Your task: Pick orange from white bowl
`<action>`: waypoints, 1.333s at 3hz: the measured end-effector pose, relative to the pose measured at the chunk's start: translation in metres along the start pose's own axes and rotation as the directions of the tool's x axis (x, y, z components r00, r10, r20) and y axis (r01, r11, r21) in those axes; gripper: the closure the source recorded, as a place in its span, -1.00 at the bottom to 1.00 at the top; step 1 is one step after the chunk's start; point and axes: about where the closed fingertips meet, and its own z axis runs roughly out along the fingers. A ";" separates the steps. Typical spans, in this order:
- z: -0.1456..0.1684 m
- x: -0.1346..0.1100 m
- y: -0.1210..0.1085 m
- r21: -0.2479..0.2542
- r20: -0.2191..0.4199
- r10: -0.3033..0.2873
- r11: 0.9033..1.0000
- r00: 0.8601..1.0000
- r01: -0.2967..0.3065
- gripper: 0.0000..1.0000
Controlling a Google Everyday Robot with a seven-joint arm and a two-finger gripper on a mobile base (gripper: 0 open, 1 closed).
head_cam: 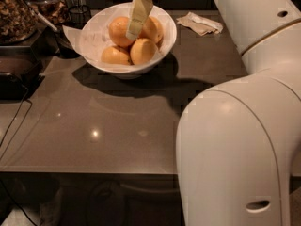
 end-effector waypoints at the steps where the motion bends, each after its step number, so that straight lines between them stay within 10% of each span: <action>1: 0.014 0.000 0.002 -0.022 -0.012 0.009 1.000 1.000 -0.009 -0.90; 4: 0.048 0.002 0.003 -0.072 -0.039 0.004 0.997 0.999 -0.007 -0.74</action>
Offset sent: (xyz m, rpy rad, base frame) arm 0.0016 0.0088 -0.0280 -0.0383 0.0770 0.0014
